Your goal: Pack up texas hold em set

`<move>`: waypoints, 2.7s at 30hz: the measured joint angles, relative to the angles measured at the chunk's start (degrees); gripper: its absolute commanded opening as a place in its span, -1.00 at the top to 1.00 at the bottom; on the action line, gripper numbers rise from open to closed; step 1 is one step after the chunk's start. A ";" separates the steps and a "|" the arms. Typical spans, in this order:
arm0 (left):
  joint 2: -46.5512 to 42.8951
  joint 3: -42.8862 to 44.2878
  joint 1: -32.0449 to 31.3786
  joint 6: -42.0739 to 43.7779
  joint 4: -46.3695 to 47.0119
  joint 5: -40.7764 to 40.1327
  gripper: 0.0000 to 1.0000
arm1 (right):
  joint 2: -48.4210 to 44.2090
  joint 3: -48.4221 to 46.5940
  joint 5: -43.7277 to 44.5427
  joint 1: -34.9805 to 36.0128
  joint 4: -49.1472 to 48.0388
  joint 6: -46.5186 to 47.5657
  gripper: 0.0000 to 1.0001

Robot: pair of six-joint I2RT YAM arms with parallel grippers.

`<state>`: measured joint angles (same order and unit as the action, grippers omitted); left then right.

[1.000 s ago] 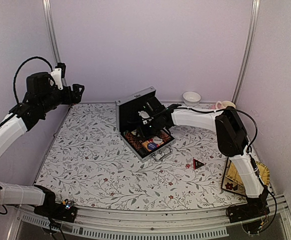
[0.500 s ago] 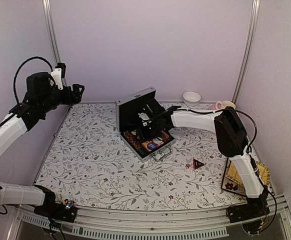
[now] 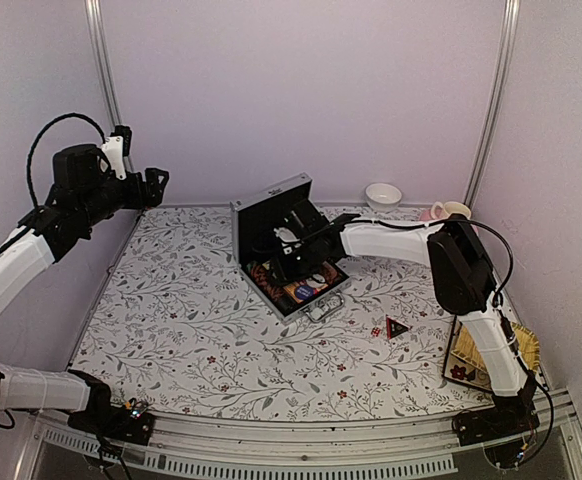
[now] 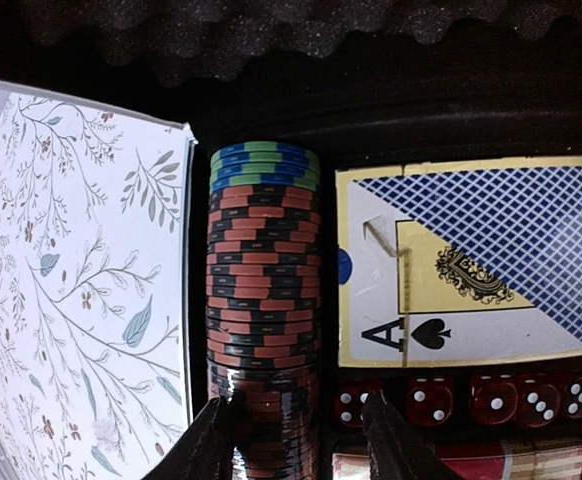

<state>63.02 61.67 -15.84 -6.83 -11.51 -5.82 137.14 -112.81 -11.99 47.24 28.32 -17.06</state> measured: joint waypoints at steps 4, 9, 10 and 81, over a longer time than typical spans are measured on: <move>0.00 0.00 0.00 0.00 0.00 0.02 -0.94 | 0.00 0.61 -0.37 0.42 -0.42 0.02 0.08; 0.02 0.00 0.00 0.00 0.00 0.09 -0.94 | -0.02 1.79 -0.02 0.66 -1.73 -0.11 0.07; 0.02 0.00 0.00 0.00 -0.02 0.15 -0.94 | -0.02 1.90 0.04 0.66 -1.92 -0.13 0.08; 0.37 0.00 0.00 0.00 0.00 0.24 -0.94 | -0.81 2.73 5.92 -0.66 -2.03 -7.08 0.05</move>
<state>63.40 61.67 -15.84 -6.83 -11.51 -5.58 136.33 -110.08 -6.07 46.59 26.28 -24.14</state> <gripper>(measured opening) 0.971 0.469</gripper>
